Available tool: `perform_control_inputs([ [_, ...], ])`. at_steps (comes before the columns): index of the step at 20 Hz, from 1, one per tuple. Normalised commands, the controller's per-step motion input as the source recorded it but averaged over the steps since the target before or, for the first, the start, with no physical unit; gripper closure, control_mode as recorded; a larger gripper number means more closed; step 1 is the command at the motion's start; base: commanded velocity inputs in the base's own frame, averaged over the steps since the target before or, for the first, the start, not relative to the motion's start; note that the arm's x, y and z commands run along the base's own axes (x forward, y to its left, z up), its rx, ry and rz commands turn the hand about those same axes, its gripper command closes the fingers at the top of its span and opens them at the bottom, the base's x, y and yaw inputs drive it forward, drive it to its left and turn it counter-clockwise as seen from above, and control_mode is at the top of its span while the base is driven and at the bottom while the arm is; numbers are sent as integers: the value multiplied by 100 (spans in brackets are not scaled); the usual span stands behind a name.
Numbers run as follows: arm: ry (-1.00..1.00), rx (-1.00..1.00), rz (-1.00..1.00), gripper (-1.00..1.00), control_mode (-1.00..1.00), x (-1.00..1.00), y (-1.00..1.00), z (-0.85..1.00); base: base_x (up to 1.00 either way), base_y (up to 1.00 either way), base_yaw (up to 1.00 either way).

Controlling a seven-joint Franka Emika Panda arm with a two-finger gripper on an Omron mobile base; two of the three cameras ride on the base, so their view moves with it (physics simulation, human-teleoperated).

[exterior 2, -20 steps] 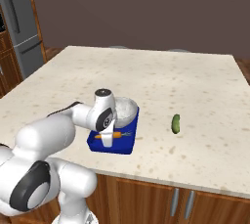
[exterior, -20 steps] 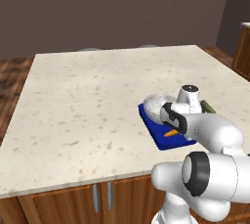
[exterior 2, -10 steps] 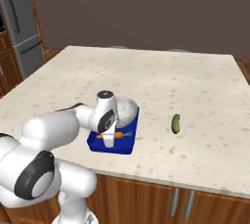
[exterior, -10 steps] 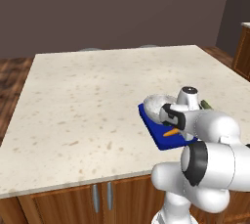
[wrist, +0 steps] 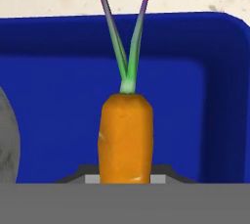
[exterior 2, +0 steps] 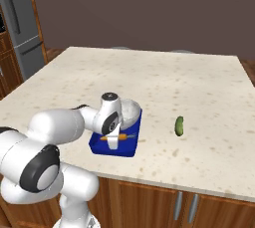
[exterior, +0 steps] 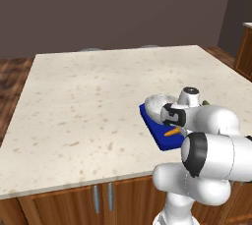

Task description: Place the two vegetables and bowl onto the tray for setting up a vegetable dip station.

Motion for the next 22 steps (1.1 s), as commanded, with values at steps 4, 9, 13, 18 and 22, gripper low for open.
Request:
perform_control_inputs([
  [4,0,0,0,100,-100,10,-2,-7,0,0,0],
  [9,0,0,0,100,-100,6,-2,-9,0,0,0],
  [13,0,1,0,-100,-100,0,0,-10,0,0,0],
  [18,0,0,0,-100,-100,0,0,-9,0,0,0],
  [22,0,0,-2,-100,-100,-2,-6,-1,0,0,0],
])
